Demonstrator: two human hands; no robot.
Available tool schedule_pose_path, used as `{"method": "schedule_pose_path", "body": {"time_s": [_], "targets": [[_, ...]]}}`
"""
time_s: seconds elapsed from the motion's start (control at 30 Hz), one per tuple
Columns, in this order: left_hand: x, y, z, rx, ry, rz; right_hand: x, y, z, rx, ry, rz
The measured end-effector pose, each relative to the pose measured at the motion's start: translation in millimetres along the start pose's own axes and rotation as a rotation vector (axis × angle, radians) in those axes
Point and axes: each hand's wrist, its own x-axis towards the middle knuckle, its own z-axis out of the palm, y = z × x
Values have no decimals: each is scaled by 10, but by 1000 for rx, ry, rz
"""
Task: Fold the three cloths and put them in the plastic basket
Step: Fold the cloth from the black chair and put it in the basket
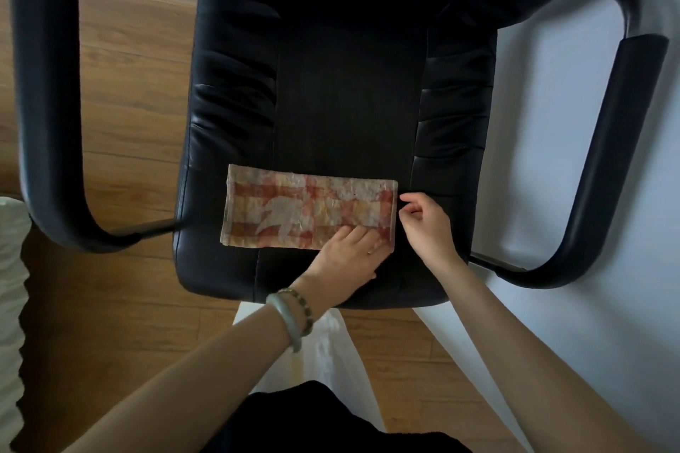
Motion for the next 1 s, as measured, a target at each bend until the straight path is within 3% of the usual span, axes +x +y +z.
{"method": "schedule_pose_path", "body": {"time_s": [0.2, 0.5, 0.63, 0.77, 1.0], "targets": [[304, 153, -29, -2, -38, -105, -18, 101, -101, 84, 6, 75], [107, 122, -76, -395, 215, -313, -68, -81, 37, 476, -169, 265], [-15, 139, -185, -496, 348, -312, -46, -269, 118, 635, -92, 293], [-165, 128, -255, -600, 471, -436, 41, -454, 170, 706, -9, 273], [-627, -113, -415, -733, 604, -768, -26, -947, 459, 569, -113, 73]]}}
